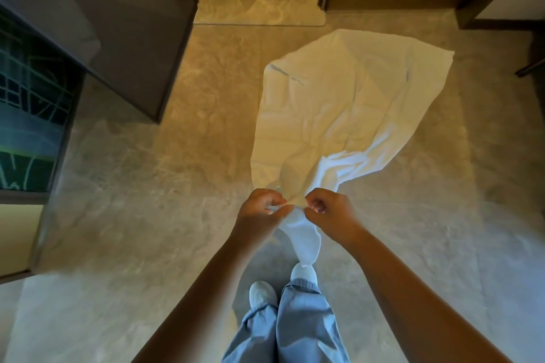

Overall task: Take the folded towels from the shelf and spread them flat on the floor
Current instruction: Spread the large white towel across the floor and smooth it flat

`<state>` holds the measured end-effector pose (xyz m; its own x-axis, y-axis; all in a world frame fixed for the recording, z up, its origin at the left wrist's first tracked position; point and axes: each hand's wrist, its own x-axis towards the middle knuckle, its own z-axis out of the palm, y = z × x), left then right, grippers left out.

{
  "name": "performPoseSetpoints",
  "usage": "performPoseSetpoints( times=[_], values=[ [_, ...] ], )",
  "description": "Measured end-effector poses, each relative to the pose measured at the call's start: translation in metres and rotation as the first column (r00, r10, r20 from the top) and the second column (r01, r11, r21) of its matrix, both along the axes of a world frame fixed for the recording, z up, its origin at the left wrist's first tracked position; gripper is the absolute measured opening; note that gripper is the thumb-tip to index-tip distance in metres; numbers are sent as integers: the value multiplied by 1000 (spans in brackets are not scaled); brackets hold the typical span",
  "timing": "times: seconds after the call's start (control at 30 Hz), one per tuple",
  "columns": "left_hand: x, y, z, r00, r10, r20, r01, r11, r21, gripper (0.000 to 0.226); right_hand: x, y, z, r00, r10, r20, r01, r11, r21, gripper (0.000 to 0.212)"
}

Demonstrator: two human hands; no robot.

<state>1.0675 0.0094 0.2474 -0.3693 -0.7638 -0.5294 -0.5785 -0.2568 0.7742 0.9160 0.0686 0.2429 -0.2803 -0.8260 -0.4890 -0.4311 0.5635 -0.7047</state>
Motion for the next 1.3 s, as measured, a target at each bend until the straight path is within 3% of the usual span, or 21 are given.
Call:
performPoseSetpoints(
  times=[0.13, 0.33, 0.4, 0.5, 0.6, 0.67, 0.77, 0.9, 1.07, 1.17, 1.3],
  values=[
    [-4, -4, -8, 933, 358, -42, -335, 904, 265, 24, 0, 3, 5, 1000, 6, 1, -6, 1000, -25, 12],
    [-20, -10, -26, 871, 453, 189, -490, 813, 314, 17, 1, 8, 13, 997, 72, 27, -71, 997, -22, 23],
    [-23, -12, -29, 780, 586, 221, -620, 674, 402, 15, 0, 10, 15, 996, 78, 35, -77, 997, -24, 34],
    [-20, -17, -27, 575, 794, 195, -709, 365, 603, 13, 0, 11, 18, 992, 95, 79, -94, 996, -13, 40],
    [-13, -29, -22, 441, 890, 113, -711, 270, 649, 13, 2, 7, 20, 984, 131, 120, -132, 991, 1, 40],
    [-4, -44, -14, 432, 902, 5, -665, 315, 678, 17, 6, 1, 20, 981, 130, 147, -132, 991, 2, 39],
    [15, -71, 2, 496, 860, -121, -608, 443, 659, 25, 23, -16, 16, 968, 168, 186, -171, 985, 1, 34],
    [44, -107, 20, 574, 775, -266, -562, 609, 560, 33, 49, -53, 5, 938, 257, 232, -266, 964, 8, 11],
    [72, -142, 29, 663, 624, -413, -389, 759, 523, 41, 57, -122, 1, 986, 81, 146, -70, 994, -81, 37],
    [94, -173, 35, 674, 596, -437, -366, 783, 503, 53, 72, -172, 3, 980, 165, 109, -147, 977, -154, 48],
    [116, -228, 48, 769, 490, -410, -321, 852, 415, 50, 95, -243, 10, 958, 288, 5, -278, 930, -238, 53]
  ],
)
